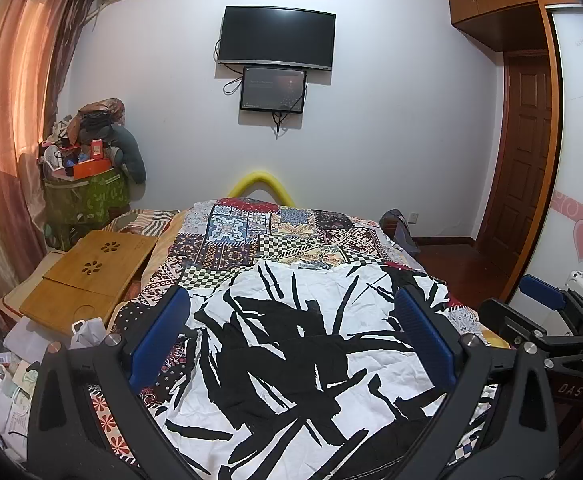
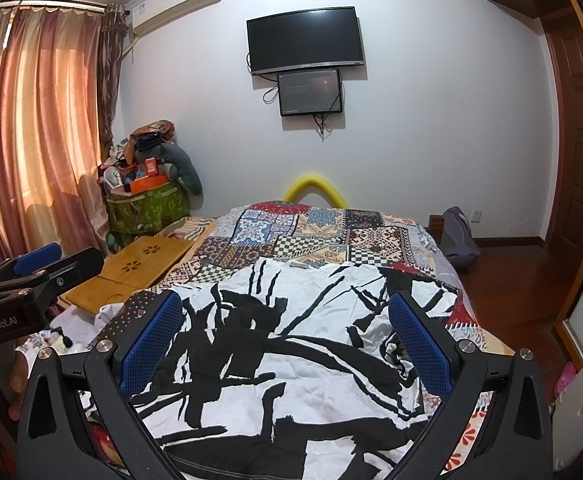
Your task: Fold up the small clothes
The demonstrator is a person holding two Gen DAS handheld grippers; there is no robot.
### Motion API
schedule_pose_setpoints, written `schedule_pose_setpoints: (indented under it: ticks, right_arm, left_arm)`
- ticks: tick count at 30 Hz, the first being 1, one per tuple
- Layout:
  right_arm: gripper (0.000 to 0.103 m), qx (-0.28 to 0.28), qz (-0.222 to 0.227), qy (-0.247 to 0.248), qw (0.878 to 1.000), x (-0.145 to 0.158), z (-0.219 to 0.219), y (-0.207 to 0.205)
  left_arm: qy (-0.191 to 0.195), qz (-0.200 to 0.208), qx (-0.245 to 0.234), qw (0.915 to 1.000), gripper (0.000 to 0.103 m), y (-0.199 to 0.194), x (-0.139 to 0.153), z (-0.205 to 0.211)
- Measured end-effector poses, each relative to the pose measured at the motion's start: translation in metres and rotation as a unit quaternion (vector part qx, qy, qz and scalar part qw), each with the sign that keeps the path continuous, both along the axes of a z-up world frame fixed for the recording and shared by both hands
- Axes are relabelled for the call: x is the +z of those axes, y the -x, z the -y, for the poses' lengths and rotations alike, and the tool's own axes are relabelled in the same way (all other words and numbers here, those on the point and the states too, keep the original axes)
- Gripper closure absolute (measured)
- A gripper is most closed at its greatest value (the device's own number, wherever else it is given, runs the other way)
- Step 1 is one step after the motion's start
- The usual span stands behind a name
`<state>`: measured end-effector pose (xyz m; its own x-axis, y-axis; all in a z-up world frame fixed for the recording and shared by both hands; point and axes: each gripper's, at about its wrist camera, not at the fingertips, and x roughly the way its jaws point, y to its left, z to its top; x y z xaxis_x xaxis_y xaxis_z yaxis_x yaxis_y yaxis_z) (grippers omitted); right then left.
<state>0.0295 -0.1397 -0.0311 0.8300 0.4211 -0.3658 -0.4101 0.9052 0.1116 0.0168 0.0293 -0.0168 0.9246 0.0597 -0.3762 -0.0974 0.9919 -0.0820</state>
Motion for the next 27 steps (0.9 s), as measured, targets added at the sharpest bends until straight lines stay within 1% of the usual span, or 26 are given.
schedule_pose_setpoints:
  ticks: [10, 14, 19, 23, 25, 27]
  right_arm:
    - [0.0, -0.002, -0.004, 0.002, 1.0, -0.006, 0.0, -0.003]
    - [0.0, -0.001, -0.009, 0.004, 1.0, -0.01, -0.001, -0.009]
    - [0.0, 0.002, -0.019, 0.013, 1.0, -0.013, -0.007, -0.027]
    - [0.0, 0.013, -0.034, 0.013, 0.999, -0.019, -0.012, -0.049]
    - [0.001, 0.025, -0.046, 0.008, 0.999, -0.022, -0.015, -0.063]
    - [0.001, 0.034, -0.059, 0.003, 0.998, -0.026, -0.019, -0.078]
  left_arm:
    - [0.006, 0.002, -0.002, 1.0, 0.0, -0.004, -0.004, -0.005]
    - [0.014, -0.008, -0.008, 0.9998, 0.0, -0.014, -0.009, -0.012]
    - [0.021, -0.035, 0.014, 0.9991, 0.0, -0.044, -0.018, -0.033]
    - [0.031, -0.064, 0.036, 0.9968, 0.0, -0.075, -0.03, -0.063]
    - [0.026, -0.077, 0.051, 0.9954, 0.0, -0.092, -0.037, -0.077]
    - [0.011, -0.089, 0.054, 0.9944, 0.0, -0.109, -0.044, -0.088]
